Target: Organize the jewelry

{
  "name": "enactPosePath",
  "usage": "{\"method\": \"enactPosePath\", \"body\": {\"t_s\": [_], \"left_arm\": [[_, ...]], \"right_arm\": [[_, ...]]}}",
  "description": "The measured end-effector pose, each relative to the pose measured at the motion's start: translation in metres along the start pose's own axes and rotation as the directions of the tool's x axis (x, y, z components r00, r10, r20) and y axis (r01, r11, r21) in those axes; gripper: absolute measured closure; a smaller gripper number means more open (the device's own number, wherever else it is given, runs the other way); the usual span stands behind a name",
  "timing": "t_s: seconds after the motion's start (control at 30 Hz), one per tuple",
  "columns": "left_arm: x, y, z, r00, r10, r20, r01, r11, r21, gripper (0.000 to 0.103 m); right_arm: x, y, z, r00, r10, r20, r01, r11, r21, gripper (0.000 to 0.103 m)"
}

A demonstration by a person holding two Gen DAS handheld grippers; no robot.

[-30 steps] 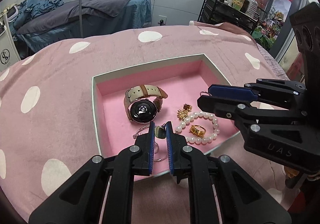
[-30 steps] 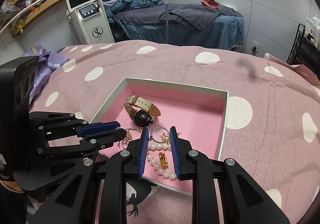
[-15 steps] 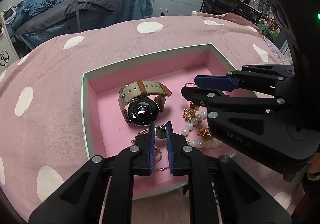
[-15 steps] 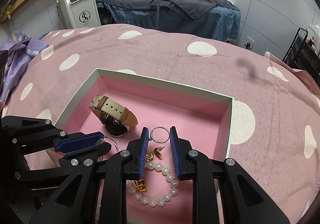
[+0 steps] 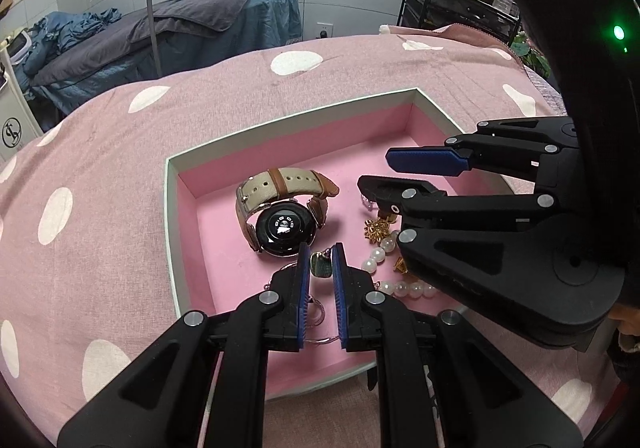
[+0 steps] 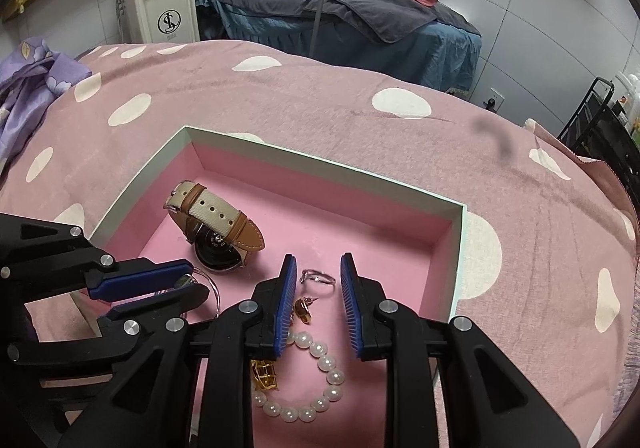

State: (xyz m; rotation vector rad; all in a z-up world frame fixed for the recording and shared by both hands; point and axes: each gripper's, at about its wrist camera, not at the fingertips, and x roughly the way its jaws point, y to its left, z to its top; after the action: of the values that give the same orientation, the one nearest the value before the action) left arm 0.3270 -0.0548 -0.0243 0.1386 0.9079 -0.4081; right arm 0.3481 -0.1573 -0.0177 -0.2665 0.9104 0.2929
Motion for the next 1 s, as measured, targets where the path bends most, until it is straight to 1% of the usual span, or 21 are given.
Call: {"method": "enactPosePath", "body": {"t_s": [0.03,0.07,0.1,0.13,0.17,0.2,0.23,0.27,0.3,0.33,0.37,0.4,0.43,0.47,0.5,0.6,0.77,0.87,0.93,1.0], "left_arm": [[-0.002,0.0,0.0,1.0,0.003,0.005,-0.003,1.0,0.003,0.091],[-0.005,-0.001,0.0,1.0,0.006,0.012,-0.006,1.0,0.006,0.088],[-0.007,-0.001,0.0,1.0,0.012,0.018,-0.012,1.0,0.009,0.084],[-0.011,-0.001,-0.001,0.999,0.023,0.028,-0.023,1.0,0.016,0.073],[-0.016,-0.002,-0.002,0.998,0.037,0.043,-0.038,0.999,0.023,0.065],[-0.022,-0.002,-0.004,0.997,0.055,0.062,-0.057,0.998,0.028,0.052],[-0.029,-0.003,-0.006,0.993,0.077,0.085,-0.08,0.996,0.033,0.043],[-0.036,-0.003,-0.008,0.99,0.093,0.108,-0.097,0.995,0.035,0.037],[-0.044,-0.003,-0.01,0.987,0.103,0.127,-0.108,0.994,0.035,0.034],[-0.05,-0.002,-0.012,0.983,0.11,0.145,-0.115,0.993,0.033,0.027],[-0.058,-0.003,-0.015,0.979,0.119,0.165,-0.125,0.992,0.027,0.022],[-0.064,-0.002,-0.017,0.975,0.127,0.182,-0.134,0.991,0.023,0.02],[-0.071,-0.002,-0.021,0.971,0.134,0.198,-0.14,0.99,0.019,0.017],[-0.076,-0.003,-0.024,0.967,0.14,0.212,-0.146,0.989,0.015,0.013],[-0.082,-0.003,-0.029,0.963,0.149,0.226,-0.156,0.988,0.011,0.011],[-0.095,-0.006,-0.044,0.954,0.158,0.253,-0.165,0.986,0.004,0.009],[-0.118,-0.006,-0.073,0.93,0.183,0.318,-0.175,0.983,-0.054,0.006],[-0.131,-0.01,-0.093,0.911,0.204,0.358,-0.187,0.979,-0.081,0.006],[-0.137,-0.014,-0.105,0.897,0.224,0.38,-0.206,0.974,-0.089,0.006],[-0.145,-0.018,-0.118,0.887,0.233,0.399,-0.211,0.972,-0.101,0.006]], "right_arm": [[-0.002,0.0,0.0,1.0,-0.001,0.009,0.001,1.0,0.0,0.072],[-0.006,-0.001,0.0,1.0,-0.004,0.024,0.004,1.0,0.0,0.067],[-0.01,-0.002,-0.001,0.999,-0.01,0.042,0.01,1.0,-0.002,0.063],[-0.014,-0.003,-0.001,0.998,-0.023,0.06,0.023,1.0,-0.007,0.063],[-0.019,-0.004,0.0,0.996,-0.036,0.076,0.037,0.999,-0.012,0.061],[-0.024,-0.005,0.0,0.994,-0.047,0.094,0.048,0.999,-0.014,0.059],[-0.031,-0.008,0.0,0.991,-0.057,0.118,0.059,0.998,-0.012,0.058],[-0.037,-0.011,-0.001,0.989,-0.063,0.136,0.064,0.998,-0.003,0.053],[-0.043,-0.014,-0.001,0.986,-0.067,0.155,0.066,0.998,0.011,0.047],[-0.05,-0.018,-0.002,0.983,-0.067,0.172,0.063,0.998,0.031,0.045],[-0.056,-0.022,-0.004,0.98,-0.067,0.185,0.06,0.997,0.048,0.038],[-0.062,-0.024,-0.006,0.978,-0.071,0.197,0.059,0.996,0.066,0.033],[-0.068,-0.027,-0.009,0.975,-0.075,0.209,0.059,0.995,0.083,0.03],[-0.073,-0.027,-0.011,0.973,-0.074,0.218,0.055,0.994,0.093,0.025],[-0.077,-0.028,-0.015,0.971,-0.073,0.228,0.051,0.993,0.103,0.019],[-0.09,-0.026,-0.026,0.966,-0.068,0.25,0.037,0.991,0.128,0.009],[-0.107,-0.014,-0.05,0.96,-0.05,0.276,0.015,0.992,0.126,0.007],[-0.119,-0.004,-0.068,0.953,-0.051,0.298,0.018,0.993,0.114,0.007],[-0.127,0.002,-0.083,0.945,-0.057,0.321,0.024,0.994,0.105,0.007],[-0.139,0.008,-0.099,0.93,-0.064,0.361,0.031,0.995,0.095,0.007]]}}
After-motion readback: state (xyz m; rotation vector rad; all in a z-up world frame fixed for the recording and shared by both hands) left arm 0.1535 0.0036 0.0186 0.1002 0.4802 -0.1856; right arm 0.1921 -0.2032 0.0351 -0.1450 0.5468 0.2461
